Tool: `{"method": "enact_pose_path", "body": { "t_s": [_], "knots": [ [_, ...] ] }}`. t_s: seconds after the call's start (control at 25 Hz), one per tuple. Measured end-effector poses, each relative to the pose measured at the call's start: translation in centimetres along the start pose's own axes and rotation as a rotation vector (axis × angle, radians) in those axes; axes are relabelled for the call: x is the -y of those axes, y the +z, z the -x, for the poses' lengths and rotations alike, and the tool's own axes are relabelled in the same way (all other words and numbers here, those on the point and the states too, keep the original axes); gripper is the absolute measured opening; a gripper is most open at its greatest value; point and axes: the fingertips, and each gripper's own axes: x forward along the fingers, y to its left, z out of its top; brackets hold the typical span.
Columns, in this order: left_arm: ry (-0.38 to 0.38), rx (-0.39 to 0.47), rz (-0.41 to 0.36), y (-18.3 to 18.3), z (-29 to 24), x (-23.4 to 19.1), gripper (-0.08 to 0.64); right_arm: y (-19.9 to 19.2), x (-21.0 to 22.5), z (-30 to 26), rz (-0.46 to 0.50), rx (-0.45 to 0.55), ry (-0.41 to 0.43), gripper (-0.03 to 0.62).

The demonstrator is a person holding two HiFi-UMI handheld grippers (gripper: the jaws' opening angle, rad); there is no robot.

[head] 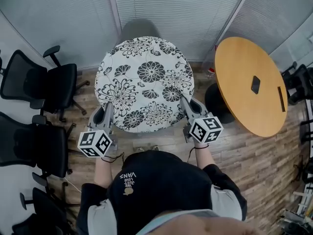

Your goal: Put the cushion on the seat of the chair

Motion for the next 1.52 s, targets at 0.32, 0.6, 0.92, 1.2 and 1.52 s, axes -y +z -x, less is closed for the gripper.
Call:
{"method": "enact_pose_path", "body": {
  "t_s": [0.32, 0.6, 0.92, 1.2, 1.52],
  "knots": [
    [0.035, 0.010, 0.013, 0.0, 0.2, 0.5, 0.058, 0.7, 0.5, -0.1, 0.016, -0.015, 0.031, 0.043],
    [0.004, 0.018, 0.011, 0.3, -0.1, 0.5, 0.060, 0.7, 0.2, 0.3, 0.017, -0.002, 0.007, 0.043],
    [-0.043, 0.009, -0.009, 0.2, -1.2, 0.2, 0.058, 0.0, 0.5, 0.2, 0.001, 0.030, -0.036, 0.043],
    [-0.094, 0.008, -0.027, 0.1, -1.6, -0.8, 0.058, -0.8, -0.3, 0.3, -0.006, 0.062, -0.079, 0.043],
    [-0.054, 0.003, -0.020, 0.4, -0.7, 0.5, 0.058, 0.0, 0.6, 0.4, -0.014, 0.038, -0.045, 0.043]
  ]
}}
